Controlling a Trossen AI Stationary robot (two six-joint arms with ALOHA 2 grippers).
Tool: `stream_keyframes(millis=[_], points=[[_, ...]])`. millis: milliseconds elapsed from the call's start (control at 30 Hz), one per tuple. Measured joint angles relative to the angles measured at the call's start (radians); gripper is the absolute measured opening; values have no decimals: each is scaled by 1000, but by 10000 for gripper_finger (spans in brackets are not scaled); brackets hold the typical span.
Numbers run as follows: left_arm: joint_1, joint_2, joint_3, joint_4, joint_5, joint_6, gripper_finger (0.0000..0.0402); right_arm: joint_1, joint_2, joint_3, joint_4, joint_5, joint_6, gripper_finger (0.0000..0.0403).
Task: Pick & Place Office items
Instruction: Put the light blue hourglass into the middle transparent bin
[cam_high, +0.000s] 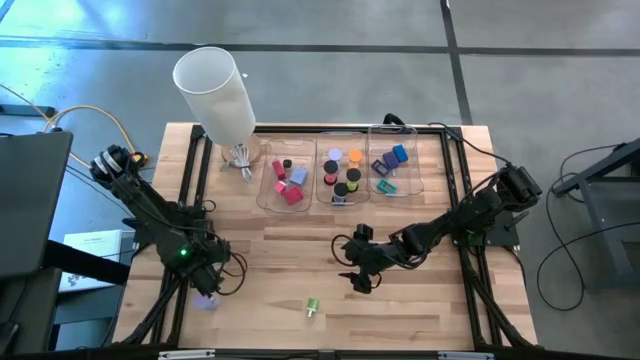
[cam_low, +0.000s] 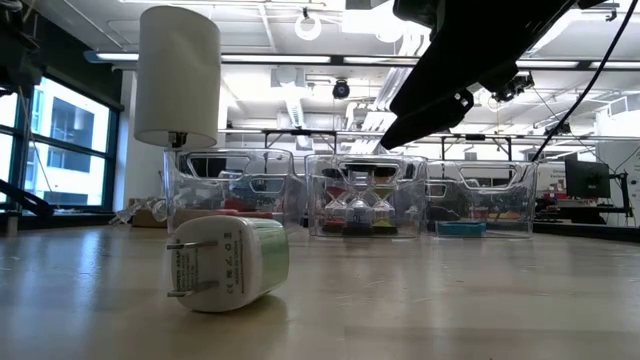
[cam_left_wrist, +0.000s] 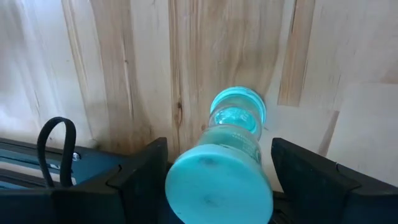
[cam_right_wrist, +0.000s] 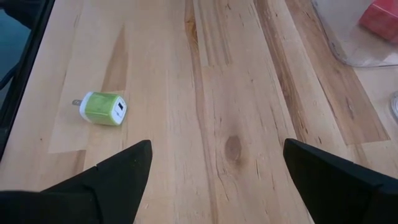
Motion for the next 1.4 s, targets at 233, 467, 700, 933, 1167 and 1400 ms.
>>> stream_keyframes(millis=[233, 467, 700, 933, 1167, 1400], points=[[-7, 0, 0, 0, 3, -1, 236, 0, 0, 0, 0, -3, -3, 352], [-7, 1, 0, 2, 4, 24, 193, 0, 0, 0, -1, -4, -8, 352], [3, 0, 0, 21, 3, -147, 186, 1, 0, 0, -10, -3, -4, 352], [91, -1, 7, 67, 63, -287, 186, 1, 0, 0, -29, -3, -2, 352], [235, 1, 111, 125, 68, -203, 186, 18, -2, 0, -111, -7, 82, 352], [415, 0, 283, 138, 46, -55, 186, 61, -3, 0, -186, 27, 165, 352]])
